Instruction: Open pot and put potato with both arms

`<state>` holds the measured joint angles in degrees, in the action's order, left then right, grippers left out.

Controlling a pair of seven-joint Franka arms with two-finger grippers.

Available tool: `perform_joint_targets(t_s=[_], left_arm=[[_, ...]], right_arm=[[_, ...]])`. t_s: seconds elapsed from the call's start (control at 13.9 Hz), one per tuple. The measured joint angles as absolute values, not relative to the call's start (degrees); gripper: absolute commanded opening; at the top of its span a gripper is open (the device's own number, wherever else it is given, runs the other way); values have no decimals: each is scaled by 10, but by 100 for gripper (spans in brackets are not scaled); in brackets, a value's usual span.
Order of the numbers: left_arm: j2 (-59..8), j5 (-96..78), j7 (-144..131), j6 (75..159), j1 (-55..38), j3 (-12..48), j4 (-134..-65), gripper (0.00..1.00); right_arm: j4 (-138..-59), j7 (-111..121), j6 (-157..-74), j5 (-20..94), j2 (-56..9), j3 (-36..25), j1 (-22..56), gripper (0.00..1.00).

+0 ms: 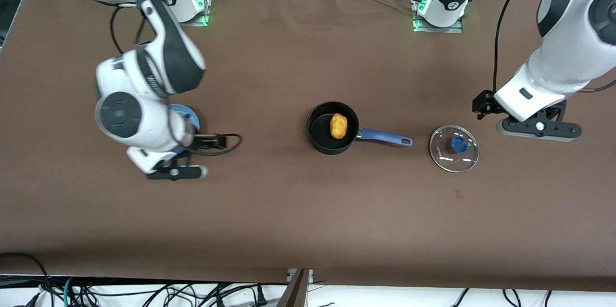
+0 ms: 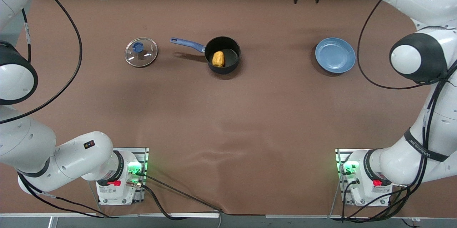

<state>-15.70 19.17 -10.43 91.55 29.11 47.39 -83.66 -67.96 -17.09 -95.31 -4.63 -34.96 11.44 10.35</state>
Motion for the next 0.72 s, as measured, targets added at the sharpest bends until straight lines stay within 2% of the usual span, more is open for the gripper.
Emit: perform_joint_targets(t_s=[0.14,0.5,0.72], left_arm=[[-135,161,-104,911,270,438,-833,100],[-69,44,-59,894,96,187,-841,100],[-52,29,-53,896,65,130,-866,100]], right_arm=[[-679,-108,-921,-56,-332,106,68,100],[-717,16,-888,-57,-240,79,-17,100],[-766,19,-878,-57,-163,74,-25,100]])
